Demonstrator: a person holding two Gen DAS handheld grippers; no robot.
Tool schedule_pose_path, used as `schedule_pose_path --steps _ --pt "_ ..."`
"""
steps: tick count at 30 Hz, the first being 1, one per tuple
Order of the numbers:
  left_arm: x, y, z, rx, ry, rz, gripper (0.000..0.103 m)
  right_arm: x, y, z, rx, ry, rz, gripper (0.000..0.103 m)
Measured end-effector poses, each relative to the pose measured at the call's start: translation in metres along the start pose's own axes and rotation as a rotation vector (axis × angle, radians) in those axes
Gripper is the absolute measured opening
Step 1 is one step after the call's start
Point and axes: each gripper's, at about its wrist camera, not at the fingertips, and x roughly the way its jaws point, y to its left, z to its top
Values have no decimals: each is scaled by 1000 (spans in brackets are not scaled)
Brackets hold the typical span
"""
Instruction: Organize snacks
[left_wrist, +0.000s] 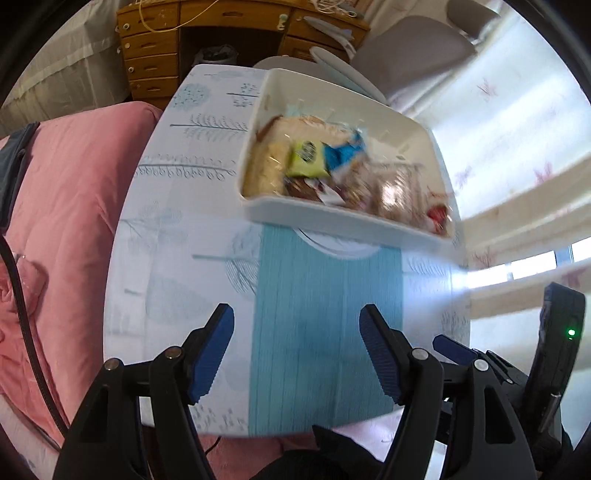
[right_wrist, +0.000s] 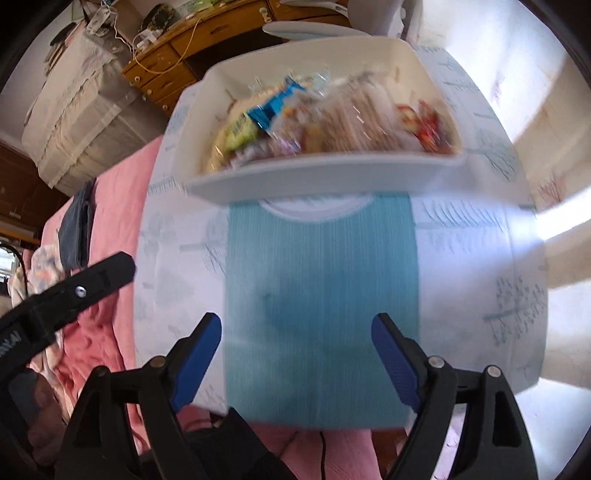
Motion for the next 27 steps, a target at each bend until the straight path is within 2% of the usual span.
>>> schedule_pose_path --steps 2,6,10,15,18,20,27 --pt "-10 -13 -15 18 -14 11 78 -7 -13 -13 -1 6 0 86" --pt "-29 -42 -33 55 -54 44 79 -34 -38 -34 -7 -30 11 89" --pt "-58 -70 -48 80 -125 35 83 -68 -57 -43 -3 -74 43 95" --pt "-95 -94 -59 112 -230 49 90 -111 -55 -52 -44 -123 85 99" --pt "-109 -102 -67 111 -287 98 93 -134 -50 -63 -53 -165 125 102" --pt "-113 -106 -75 106 -305 120 101 -142 -43 -72 -68 -200 109 102" --pt "-122 -111 -88 100 -354 144 102 -156 -34 -87 -99 -291 21 103"
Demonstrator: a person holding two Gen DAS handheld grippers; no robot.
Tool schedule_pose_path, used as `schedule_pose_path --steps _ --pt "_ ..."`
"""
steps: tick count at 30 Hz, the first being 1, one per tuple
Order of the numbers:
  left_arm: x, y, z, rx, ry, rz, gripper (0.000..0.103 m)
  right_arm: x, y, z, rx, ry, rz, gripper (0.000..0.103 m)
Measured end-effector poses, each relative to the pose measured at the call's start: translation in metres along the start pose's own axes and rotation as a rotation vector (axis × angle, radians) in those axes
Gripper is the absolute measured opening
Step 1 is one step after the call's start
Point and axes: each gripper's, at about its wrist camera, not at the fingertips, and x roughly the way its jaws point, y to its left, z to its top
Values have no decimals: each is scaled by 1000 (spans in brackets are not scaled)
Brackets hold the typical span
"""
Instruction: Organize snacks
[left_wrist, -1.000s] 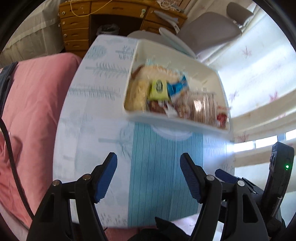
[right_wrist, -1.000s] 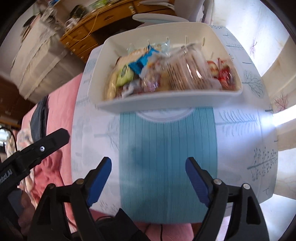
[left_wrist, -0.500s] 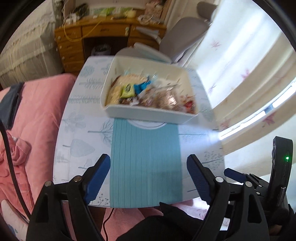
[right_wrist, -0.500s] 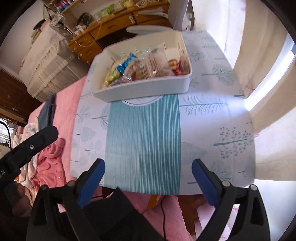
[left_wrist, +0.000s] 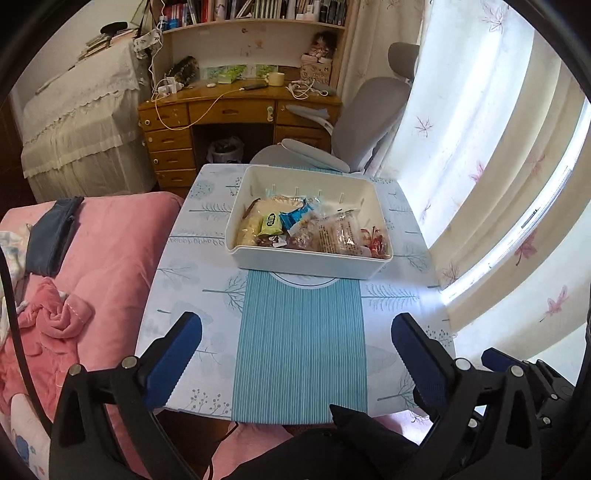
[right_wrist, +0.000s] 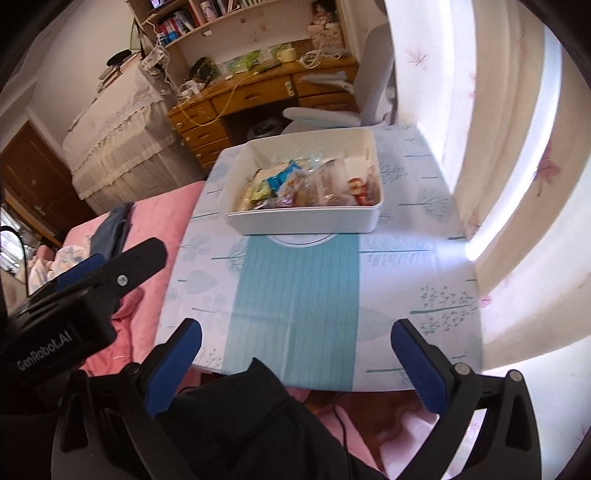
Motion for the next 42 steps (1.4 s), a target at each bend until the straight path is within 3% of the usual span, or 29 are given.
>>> schedule_pose_path --steps 16,42 --pt "-7 -7 -16 28 3 0 102 3 -7 -15 33 31 -13 103" --pt "2 -15 -12 53 7 -7 102 14 -17 -13 56 72 0 103"
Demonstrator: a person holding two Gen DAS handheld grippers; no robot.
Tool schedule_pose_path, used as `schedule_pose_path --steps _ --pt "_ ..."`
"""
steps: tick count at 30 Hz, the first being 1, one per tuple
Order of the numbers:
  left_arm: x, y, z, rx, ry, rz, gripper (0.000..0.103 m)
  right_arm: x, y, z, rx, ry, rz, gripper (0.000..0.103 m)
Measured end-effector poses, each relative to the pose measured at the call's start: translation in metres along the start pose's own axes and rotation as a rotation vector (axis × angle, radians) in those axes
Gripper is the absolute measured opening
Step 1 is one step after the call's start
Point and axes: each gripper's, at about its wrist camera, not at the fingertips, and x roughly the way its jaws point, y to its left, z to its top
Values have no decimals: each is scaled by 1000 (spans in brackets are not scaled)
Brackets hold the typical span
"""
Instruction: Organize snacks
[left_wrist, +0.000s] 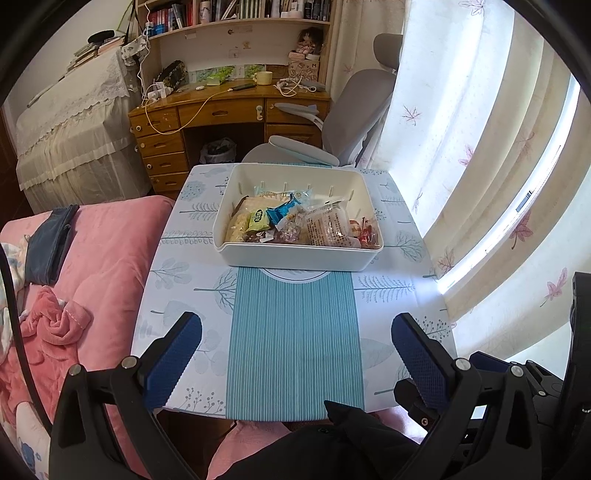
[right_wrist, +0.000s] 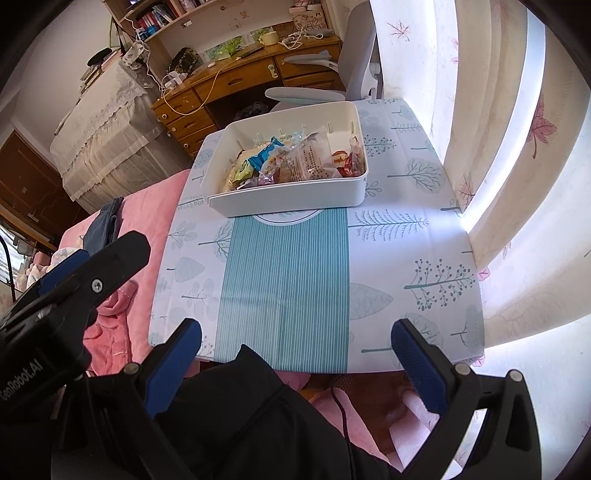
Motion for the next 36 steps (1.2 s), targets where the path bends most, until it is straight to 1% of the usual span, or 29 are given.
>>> schedule_pose_path --steps 8,21,36 --pt "11 -7 6 17 26 -9 102 4 -4 1 10 11 3 103" --pt "14 -12 9 29 30 -9 102 7 -11 5 26 20 7 103" --pt "23 -17 9 30 57 -17 102 9 -19 5 45 32 5 103"
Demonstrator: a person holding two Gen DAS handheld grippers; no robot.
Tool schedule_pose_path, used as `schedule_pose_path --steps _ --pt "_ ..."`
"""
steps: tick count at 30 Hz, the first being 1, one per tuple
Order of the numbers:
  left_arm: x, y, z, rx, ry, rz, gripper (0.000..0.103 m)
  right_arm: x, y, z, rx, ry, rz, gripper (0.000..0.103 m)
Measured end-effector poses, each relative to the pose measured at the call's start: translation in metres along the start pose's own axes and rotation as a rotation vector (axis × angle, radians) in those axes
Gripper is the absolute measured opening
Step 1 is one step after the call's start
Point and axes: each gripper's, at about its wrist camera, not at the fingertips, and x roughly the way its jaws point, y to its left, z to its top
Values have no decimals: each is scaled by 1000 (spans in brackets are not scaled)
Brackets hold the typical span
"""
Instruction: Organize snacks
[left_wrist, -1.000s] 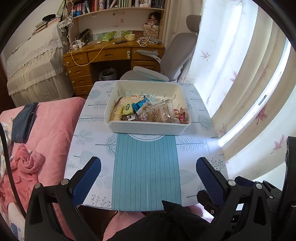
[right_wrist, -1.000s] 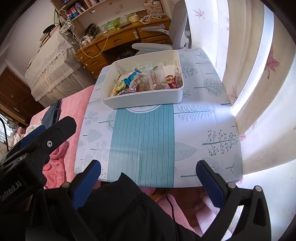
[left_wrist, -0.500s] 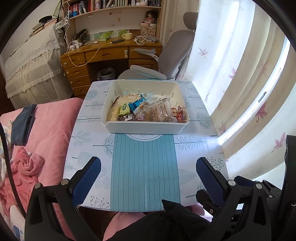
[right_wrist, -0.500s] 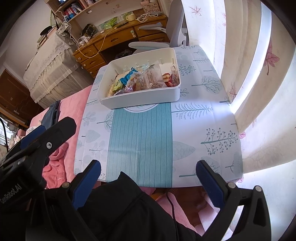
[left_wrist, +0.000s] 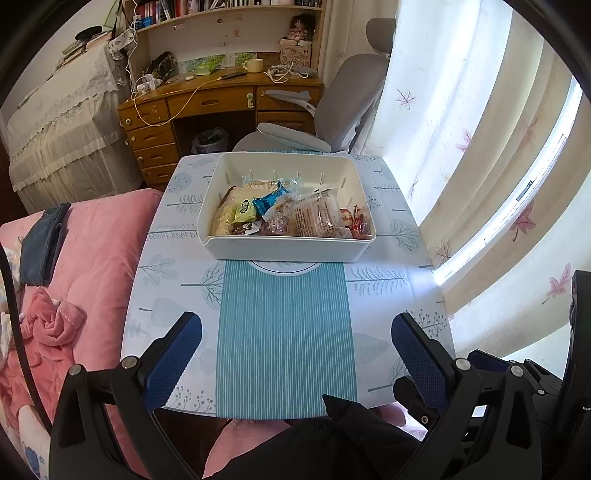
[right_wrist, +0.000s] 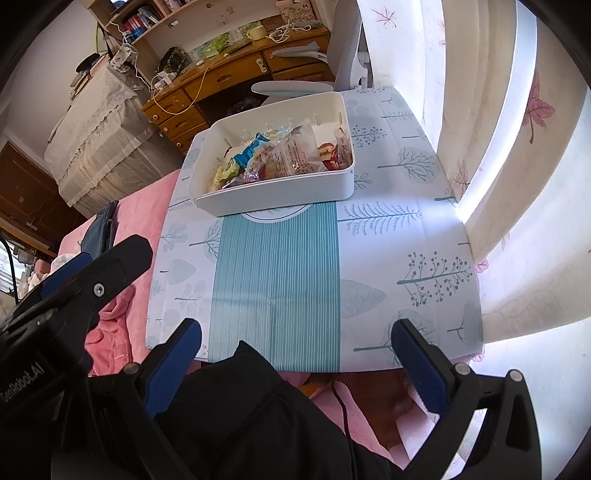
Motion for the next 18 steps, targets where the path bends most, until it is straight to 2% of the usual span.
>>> schedule_pose_path --steps 18 --pt "3 -1 -1 2 5 -3 102 1 -1 1 3 5 1 103"
